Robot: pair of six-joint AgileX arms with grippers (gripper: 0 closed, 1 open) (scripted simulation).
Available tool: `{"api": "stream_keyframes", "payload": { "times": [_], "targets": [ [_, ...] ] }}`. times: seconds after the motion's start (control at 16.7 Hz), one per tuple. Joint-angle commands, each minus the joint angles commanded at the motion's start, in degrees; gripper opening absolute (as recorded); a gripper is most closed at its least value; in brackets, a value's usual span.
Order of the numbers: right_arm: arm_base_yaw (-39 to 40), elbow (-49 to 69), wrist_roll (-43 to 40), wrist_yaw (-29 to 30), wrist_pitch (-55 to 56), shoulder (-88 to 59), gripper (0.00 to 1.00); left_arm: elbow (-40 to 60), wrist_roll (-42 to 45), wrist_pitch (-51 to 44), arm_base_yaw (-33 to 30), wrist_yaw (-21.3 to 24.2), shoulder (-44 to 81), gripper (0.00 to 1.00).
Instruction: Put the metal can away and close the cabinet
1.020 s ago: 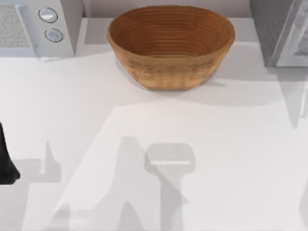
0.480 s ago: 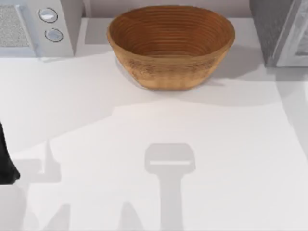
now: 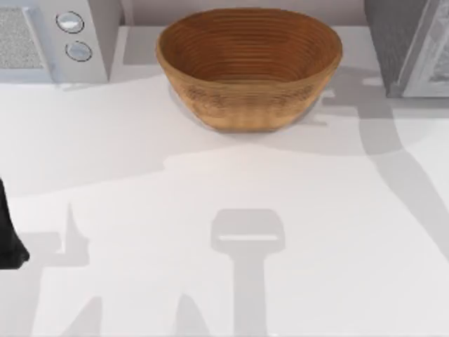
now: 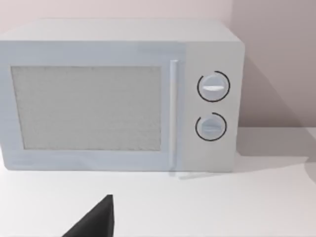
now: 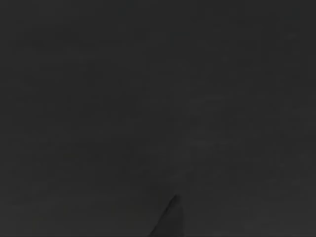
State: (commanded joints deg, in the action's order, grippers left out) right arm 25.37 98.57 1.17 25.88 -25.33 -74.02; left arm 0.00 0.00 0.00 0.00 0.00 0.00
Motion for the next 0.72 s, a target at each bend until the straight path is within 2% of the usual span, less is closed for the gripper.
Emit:
{"api": "stream_keyframes", "payload": {
  "times": [0.3,0.72],
  "targets": [
    [-1.31,0.54,-0.56,0.67,-0.23,0.92,1.0,0.0,0.0,0.0,0.0,0.0,0.0,1.0],
    [-5.89,6.42,-0.52,-3.8,2.22,-7.47,1.0,0.0,0.0,0.0,0.0,0.0,0.0,1.0]
  ]
}}
